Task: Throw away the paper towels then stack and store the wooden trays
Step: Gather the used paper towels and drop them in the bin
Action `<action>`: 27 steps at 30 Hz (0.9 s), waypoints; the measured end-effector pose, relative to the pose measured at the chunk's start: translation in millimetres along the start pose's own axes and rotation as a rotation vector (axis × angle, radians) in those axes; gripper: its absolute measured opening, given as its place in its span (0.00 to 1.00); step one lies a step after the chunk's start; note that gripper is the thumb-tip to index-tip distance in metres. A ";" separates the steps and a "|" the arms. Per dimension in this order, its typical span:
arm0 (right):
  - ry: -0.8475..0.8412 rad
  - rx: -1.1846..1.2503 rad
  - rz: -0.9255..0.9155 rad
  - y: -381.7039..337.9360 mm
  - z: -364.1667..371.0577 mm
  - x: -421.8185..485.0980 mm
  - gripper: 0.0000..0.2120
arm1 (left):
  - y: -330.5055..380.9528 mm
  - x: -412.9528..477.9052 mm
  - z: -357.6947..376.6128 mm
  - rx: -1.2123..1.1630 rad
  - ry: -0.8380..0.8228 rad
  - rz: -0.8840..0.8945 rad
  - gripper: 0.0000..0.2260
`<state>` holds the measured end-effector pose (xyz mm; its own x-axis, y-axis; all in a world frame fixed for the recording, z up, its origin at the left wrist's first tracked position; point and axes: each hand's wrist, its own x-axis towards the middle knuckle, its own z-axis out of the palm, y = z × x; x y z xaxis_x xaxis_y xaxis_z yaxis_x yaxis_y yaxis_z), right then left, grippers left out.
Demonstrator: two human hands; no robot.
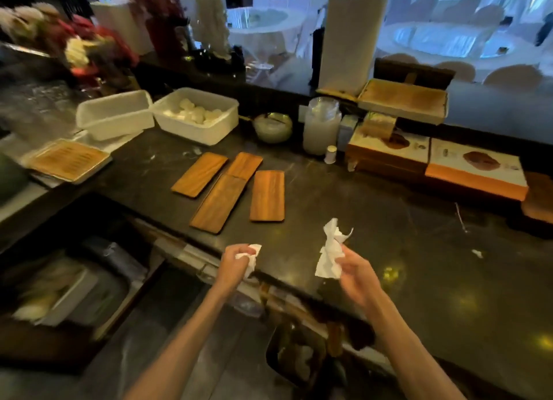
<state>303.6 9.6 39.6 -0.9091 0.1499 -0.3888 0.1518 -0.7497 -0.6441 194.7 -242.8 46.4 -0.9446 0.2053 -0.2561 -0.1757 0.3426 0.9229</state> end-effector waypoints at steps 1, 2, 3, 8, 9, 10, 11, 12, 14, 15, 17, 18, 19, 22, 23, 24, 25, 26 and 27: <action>0.007 -0.026 -0.008 18.1 4.9 -7.9 0.25 | -9.2 -6.9 -15.7 -0.056 -0.033 -0.045 0.12; 0.037 -0.046 -0.003 36.2 7.2 -15.1 0.24 | -17.9 -14.1 -31.0 -0.112 -0.070 -0.088 0.10; 0.072 -0.068 0.014 52.7 8.2 -21.3 0.21 | -25.6 -21.5 -45.0 -0.162 -0.102 -0.120 0.09; 0.200 -0.106 0.081 109.2 18.7 -61.4 0.17 | -66.5 -58.3 -86.9 -0.125 -0.159 -0.156 0.19; 0.232 -0.080 0.092 117.3 18.4 -68.4 0.17 | -74.0 -64.7 -91.1 -0.108 -0.170 -0.137 0.20; 0.262 -0.075 0.107 124.4 18.5 -74.8 0.17 | -80.1 -70.7 -95.2 -0.101 -0.186 -0.105 0.20; 0.275 -0.081 0.122 130.1 20.1 -80.4 0.16 | -84.8 -75.2 -98.6 -0.093 -0.193 -0.073 0.19; 0.285 -0.080 0.142 135.9 22.2 -86.2 0.15 | -89.2 -79.8 -101.9 -0.083 -0.192 -0.053 0.19; 0.314 -0.069 0.178 148.1 24.8 -96.7 0.12 | -95.1 -87.2 -105.7 -0.080 -0.171 -0.058 0.19; 0.341 -0.073 0.188 154.2 24.3 -99.7 0.11 | -97.2 -90.4 -106.7 -0.086 -0.157 -0.060 0.17; 0.394 -0.098 0.193 163.9 22.9 -101.6 0.11 | -101.4 -92.7 -106.2 -0.097 -0.160 -0.042 0.14; 0.407 -0.128 0.195 167.5 22.8 -100.7 0.11 | -104.0 -92.3 -105.3 -0.085 -0.172 -0.036 0.13; 0.418 -0.170 0.203 171.6 22.1 -98.8 0.11 | -107.3 -90.4 -102.9 -0.067 -0.185 -0.040 0.12; 0.461 -0.301 0.255 188.1 15.5 -93.7 0.14 | -119.2 -84.8 -89.2 -0.015 -0.220 -0.092 0.10; 0.469 -0.333 0.273 194.4 11.7 -89.1 0.15 | -126.9 -80.7 -81.3 0.009 -0.233 -0.099 0.10; 0.473 -0.359 0.291 201.8 4.8 -82.7 0.17 | -137.6 -76.1 -71.3 0.032 -0.252 -0.104 0.10; 0.472 -0.378 0.312 210.3 -4.0 -73.3 0.19 | -152.2 -70.2 -59.8 0.053 -0.270 -0.108 0.10; 0.471 -0.399 0.343 219.6 -14.5 -63.2 0.21 | -169.0 -64.6 -47.8 0.072 -0.292 -0.120 0.09; 0.479 -0.418 0.377 230.7 -26.8 -53.0 0.24 | -187.4 -59.4 -35.6 0.094 -0.317 -0.137 0.10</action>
<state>397.2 -154.0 -106.1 -0.5115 0.2670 -0.8168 0.6429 -0.5117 -0.5699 273.9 -351.8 -101.1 -0.7785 0.4209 -0.4657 -0.2547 0.4663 0.8472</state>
